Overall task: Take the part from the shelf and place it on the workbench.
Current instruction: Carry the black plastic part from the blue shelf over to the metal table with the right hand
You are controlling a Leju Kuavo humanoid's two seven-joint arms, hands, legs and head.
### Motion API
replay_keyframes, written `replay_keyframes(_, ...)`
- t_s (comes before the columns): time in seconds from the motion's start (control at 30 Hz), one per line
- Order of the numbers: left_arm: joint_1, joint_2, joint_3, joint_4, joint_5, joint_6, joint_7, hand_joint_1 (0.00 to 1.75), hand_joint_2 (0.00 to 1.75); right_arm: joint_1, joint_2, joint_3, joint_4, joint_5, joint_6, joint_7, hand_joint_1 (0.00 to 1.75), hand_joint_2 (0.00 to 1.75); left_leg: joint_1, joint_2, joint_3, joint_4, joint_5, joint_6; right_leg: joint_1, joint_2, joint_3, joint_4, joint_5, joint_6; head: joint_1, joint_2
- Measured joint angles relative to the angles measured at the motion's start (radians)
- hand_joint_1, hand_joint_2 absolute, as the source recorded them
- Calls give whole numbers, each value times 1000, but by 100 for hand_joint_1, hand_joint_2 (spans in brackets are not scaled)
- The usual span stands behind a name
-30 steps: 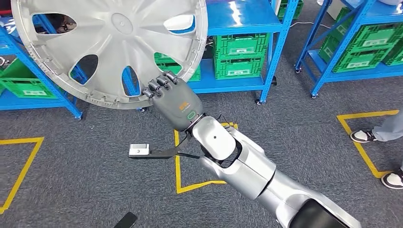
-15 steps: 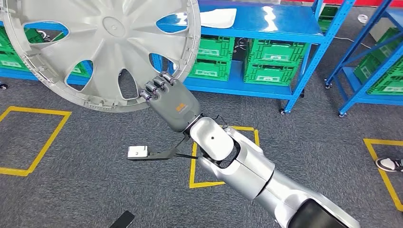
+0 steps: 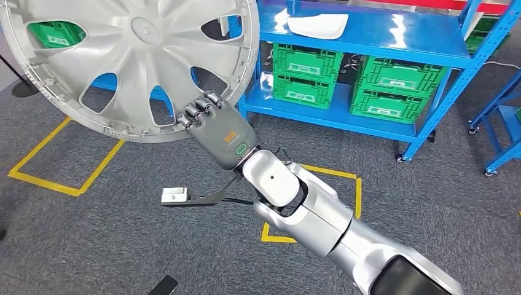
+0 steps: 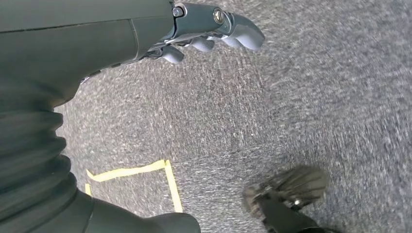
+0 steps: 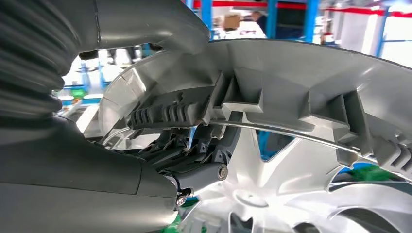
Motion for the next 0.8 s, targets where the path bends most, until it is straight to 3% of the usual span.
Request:
replay_keyframes(0.07, 2, 1, 0, 0, 0, 0, 0, 0, 175, 4, 0, 2, 0, 1, -1, 0, 175, 175, 3, 10, -30, 81, -27, -7, 0, -28, -2, 0, 0, 0, 0, 0)
replay_keyframes(0.1, 3, 2, 0, 0, 0, 0, 0, 0, 175, 5, 0, 4, 0, 3, -1, 0, 175, 175, 4, 14, -15, 65, -12, -8, 0, -42, -2, 1, -1, 1, 0, 0)
replay_keyframes(0.17, 3, 5, 0, -1, 0, 0, -2, 0, 175, 7, 0, 5, -1, 10, 0, 5, 175, 175, 5, 44, 57, -59, 39, -10, 0, -67, -1, 5, -4, 6, -1, 0)
replay_keyframes(0.23, 2, 5, 0, -2, -3, 0, -6, 0, 175, 8, 1, 5, -4, 20, 2, 15, 175, 175, 0, 79, 116, -164, 67, -1, 6, -87, -1, 10, -9, 16, -1, 0)
replay_keyframes(0.27, 2, 5, 0, -2, -5, -1, -8, 0, 175, 9, 1, 5, -8, 25, 3, 19, 175, 175, -3, 86, 125, -184, 68, 7, 10, -96, 0, 11, -11, 22, -1, 0)
replay_keyframes(0.33, 4, 5, 0, -2, -8, -2, -8, 0, 175, 14, 1, 5, -14, 31, 5, 22, 175, 175, -6, 63, 121, -184, 69, 25, 12, -115, 3, 9, -13, 33, 0, 0)
replay_keyframes(0.37, 6, 4, 0, -1, -9, -2, -8, 0, 175, 17, 1, 5, -17, 33, 6, 22, 175, 175, -4, 52, 119, -185, 71, 31, 9, -109, 3, 13, -19, 39, 1, 0)
replay_keyframes(0.43, 8, 4, 0, -1, -10, -2, -8, 0, 175, 21, 0, 5, -22, 35, 6, 22, 175, 175, -1, 30, 117, -188, 77, 44, 3, -60, -18, 69, -59, 49, 2, 0)
replay_keyframes(0.5, 6, 3, 0, -1, -10, -2, -8, 0, 175, 25, -3, 5, -25, 36, 6, 22, 175, 175, 0, 7, 114, -188, 80, 51, 1, -5, -76, 198, -127, 53, 5, 0)
replay_keyframes(0.53, 6, 3, 0, -1, -10, -2, -8, 0, 175, 29, -5, 5, -26, 36, 6, 22, 175, 175, -1, -6, 113, -187, 81, 53, 1, 4, -106, 262, -150, 53, 6, 0)
replay_keyframes(0.57, 6, 3, 0, -1, -10, -2, -8, 0, 175, 33, -6, 5, -26, 36, 7, 22, 175, 175, -2, -21, 112, -186, 81, 54, 2, 8, -125, 298, -156, 51, 7, 0)
replay_keyframes(0.6, 7, 4, 0, -1, -10, -2, -7, 0, 175, 36, -8, 5, -26, 36, 7, 22, 175, 175, -3, -37, 112, -184, 81, 54, 2, 10, -126, 296, -142, 47, 7, 0)
replay_keyframes(0.63, 7, 4, 0, -1, -10, -2, -7, 0, 175, 38, -8, 5, -26, 37, 8, 22, 175, 175, -3, -52, 112, -182, 81, 53, 3, 16, -108, 254, -111, 42, 7, 0)
replay_keyframes(0.7, 7, 1, 0, -1, -10, -2, -6, 0, 175, 39, -8, 5, -28, 38, 10, 22, 175, 175, -4, -80, 110, -179, 82, 50, 2, 58, -44, 115, -42, 28, 7, 0)
replay_keyframes(0.73, 6, 1, 0, -1, -11, -2, -6, 0, 175, 39, -8, 5, -30, 39, 11, 22, 175, 175, -3, -93, 106, -178, 83, 46, 2, 81, -21, 62, -22, 23, 7, 0)
replay_keyframes(0.8, 7, -1, 1, -1, -11, -2, -6, 0, 175, 39, -8, 5, -34, 41, 14, 22, 175, 175, 4, -116, 97, -179, 89, 31, 5, 105, -6, 22, -16, 19, 7, 0)
